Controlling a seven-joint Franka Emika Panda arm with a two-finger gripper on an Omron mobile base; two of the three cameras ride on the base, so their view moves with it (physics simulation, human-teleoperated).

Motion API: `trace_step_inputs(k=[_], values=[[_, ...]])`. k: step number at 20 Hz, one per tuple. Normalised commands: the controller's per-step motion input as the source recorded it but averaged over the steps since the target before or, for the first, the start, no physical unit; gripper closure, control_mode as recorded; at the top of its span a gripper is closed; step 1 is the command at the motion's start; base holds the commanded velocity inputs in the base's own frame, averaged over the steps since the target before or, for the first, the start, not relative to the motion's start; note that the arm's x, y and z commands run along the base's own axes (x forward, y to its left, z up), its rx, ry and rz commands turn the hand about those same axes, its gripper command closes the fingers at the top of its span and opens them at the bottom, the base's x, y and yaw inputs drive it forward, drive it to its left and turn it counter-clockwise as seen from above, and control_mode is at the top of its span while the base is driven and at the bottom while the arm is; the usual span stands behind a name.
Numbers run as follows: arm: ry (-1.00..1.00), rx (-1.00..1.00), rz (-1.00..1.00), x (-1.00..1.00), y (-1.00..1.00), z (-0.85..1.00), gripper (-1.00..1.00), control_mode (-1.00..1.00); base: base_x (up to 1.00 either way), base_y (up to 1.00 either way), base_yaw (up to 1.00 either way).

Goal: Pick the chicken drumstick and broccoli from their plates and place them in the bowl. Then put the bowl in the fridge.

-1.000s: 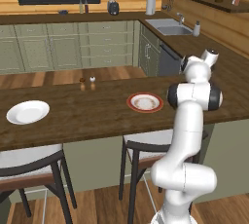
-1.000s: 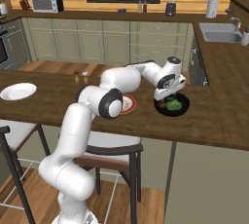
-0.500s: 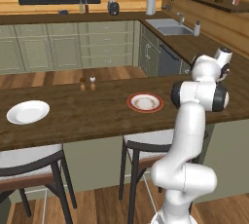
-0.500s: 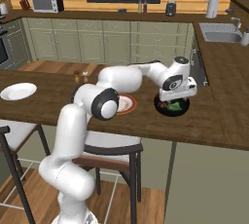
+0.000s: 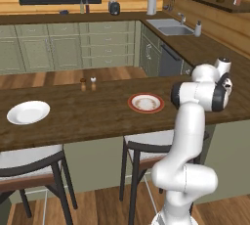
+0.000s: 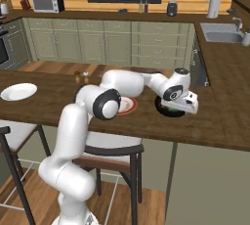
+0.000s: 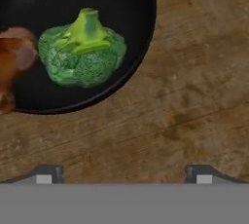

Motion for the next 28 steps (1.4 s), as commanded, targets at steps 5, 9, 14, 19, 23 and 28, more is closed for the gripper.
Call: trace_step_inputs(k=[5,9,14,19,23,28], values=[[-0.01,0.31,-0.41,0.35,0.08,-0.08,-1.0,-1.0,0.0,0.0,0.0],[0.0,0.22,-0.35,0.23,0.11,-0.17,-1.0,-1.0,0.0,0.0,0.0],[0.0,0.03,-0.36,0.36,0.01,-0.36,-1.0,-1.0,0.0,0.0,0.0],[0.0,0.0,-0.27,0.59,0.02,-0.14,-1.0,-1.0,0.0,0.0,0.0],[0.0,0.0,-0.22,0.19,0.0,-0.37,-1.0,-1.0,0.0,0.0,0.0],[0.0,0.0,-0.18,-0.4,0.08,-0.6,-1.0,-1.0,0.0,0.0,0.0]])
